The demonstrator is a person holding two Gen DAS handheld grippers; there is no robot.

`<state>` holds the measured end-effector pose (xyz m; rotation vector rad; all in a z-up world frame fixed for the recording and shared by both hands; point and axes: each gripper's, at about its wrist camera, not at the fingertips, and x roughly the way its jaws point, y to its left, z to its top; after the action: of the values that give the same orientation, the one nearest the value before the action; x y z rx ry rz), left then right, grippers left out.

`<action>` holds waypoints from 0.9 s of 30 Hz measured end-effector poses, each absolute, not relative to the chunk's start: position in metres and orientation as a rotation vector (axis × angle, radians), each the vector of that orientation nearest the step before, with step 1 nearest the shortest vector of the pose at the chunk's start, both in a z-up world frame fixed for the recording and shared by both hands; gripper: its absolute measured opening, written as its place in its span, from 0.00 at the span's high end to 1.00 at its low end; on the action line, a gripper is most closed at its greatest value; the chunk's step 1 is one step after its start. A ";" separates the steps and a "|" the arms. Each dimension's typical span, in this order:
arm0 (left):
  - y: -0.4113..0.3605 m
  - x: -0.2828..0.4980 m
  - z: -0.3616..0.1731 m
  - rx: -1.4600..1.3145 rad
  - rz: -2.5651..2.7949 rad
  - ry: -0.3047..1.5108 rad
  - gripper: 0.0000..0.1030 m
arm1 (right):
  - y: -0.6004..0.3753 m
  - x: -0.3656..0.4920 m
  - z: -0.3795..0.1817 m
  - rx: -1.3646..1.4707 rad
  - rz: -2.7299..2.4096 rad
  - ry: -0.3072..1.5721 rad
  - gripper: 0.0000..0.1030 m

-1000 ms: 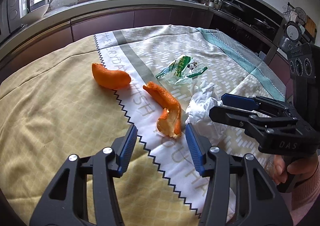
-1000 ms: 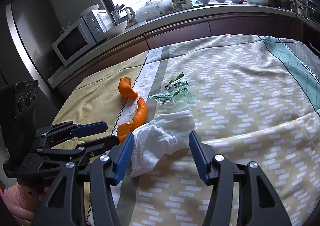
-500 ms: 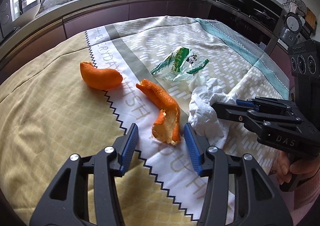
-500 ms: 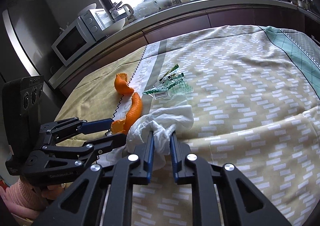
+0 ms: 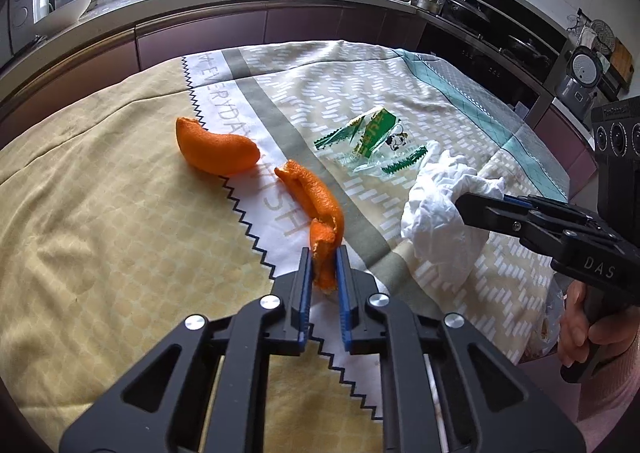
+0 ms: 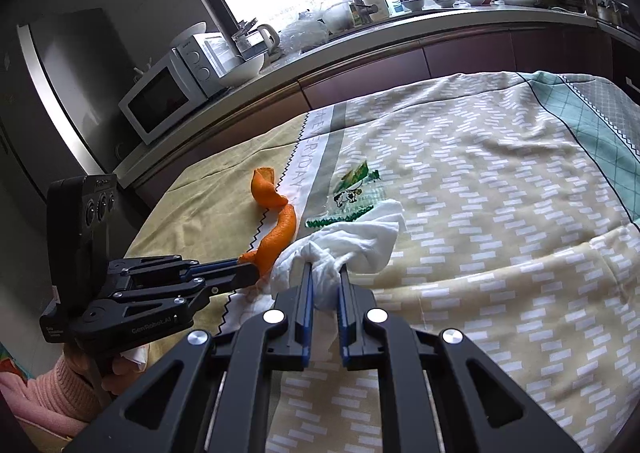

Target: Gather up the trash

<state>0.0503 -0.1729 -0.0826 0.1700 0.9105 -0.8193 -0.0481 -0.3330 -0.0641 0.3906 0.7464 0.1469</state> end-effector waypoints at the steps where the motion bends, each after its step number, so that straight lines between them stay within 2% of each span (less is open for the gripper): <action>1: -0.169 0.050 -0.082 0.162 -0.817 0.910 0.89 | -0.332 -0.049 -0.062 0.390 0.152 0.742 0.91; 22: -0.073 0.022 -0.047 0.053 -0.716 0.822 0.89 | -0.282 -0.039 -0.033 0.353 0.309 0.690 0.91; 25: -0.059 0.019 -0.042 0.049 -0.686 0.807 0.91 | -0.270 -0.033 -0.032 0.349 0.339 0.690 0.91; 27: -0.050 0.017 -0.039 0.041 -0.670 0.802 0.97 | -0.261 -0.029 -0.031 0.343 0.361 0.689 0.91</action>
<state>0.0171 -0.0499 -0.0390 0.0414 0.8016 -0.6701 -0.0294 -0.2611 -0.0313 0.3426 0.6891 0.3608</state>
